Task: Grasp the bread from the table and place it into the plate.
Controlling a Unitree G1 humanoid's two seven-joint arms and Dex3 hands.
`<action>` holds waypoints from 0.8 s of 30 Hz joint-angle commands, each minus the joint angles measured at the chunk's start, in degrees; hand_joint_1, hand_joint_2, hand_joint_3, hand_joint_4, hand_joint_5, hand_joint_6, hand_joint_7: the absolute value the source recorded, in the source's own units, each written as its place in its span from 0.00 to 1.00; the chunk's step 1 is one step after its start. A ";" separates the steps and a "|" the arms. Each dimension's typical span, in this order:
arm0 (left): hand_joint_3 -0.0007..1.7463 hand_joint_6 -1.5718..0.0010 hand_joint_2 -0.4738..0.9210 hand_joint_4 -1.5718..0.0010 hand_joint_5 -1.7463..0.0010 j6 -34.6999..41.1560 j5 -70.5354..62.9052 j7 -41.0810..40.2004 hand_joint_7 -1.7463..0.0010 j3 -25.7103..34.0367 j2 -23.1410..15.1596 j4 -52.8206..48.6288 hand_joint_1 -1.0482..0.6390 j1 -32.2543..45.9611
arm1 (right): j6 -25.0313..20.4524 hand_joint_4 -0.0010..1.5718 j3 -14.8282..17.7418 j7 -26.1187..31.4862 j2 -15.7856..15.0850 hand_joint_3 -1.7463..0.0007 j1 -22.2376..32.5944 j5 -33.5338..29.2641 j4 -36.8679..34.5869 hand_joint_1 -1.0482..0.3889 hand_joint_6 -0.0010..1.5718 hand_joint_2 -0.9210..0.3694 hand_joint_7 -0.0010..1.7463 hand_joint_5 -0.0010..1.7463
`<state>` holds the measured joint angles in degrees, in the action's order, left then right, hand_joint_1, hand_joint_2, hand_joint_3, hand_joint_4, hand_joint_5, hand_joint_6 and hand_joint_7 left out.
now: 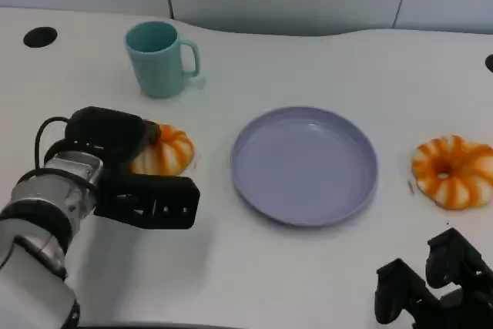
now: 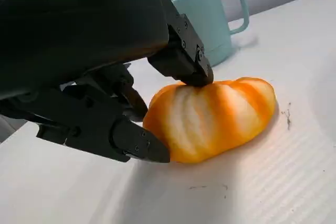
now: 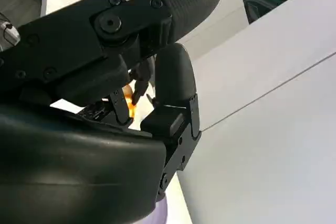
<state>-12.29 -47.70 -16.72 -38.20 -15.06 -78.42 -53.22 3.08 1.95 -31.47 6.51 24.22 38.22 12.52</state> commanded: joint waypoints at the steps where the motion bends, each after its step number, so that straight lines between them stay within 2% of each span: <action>1: 0.00 0.37 0.97 0.29 0.96 -0.54 -0.12 0.71 0.98 -0.01 -0.75 -0.35 0.54 -0.11 | 0.66 0.50 0.28 -0.10 -0.24 1.00 0.48 0.00 0.38 0.41 0.41 0.05 1.00 1.00; 6: 0.00 0.34 0.93 0.29 0.97 -1.14 -0.23 -0.28 0.98 -0.11 -0.93 -0.32 0.58 -0.07 | 0.75 0.49 0.34 -0.69 -0.38 1.00 0.38 0.20 0.18 0.41 0.41 0.05 1.00 1.00; 24: 0.00 0.32 0.92 0.29 0.98 -2.14 -0.13 -2.03 0.99 -0.01 -1.18 -0.27 0.57 0.05 | 0.24 0.49 0.42 -1.03 -0.39 1.00 0.41 1.12 0.21 0.42 0.42 0.05 0.98 1.00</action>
<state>-14.23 -47.63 -18.01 -38.28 -15.23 -78.44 -53.19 3.13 1.98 -32.38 6.46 24.20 39.04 12.48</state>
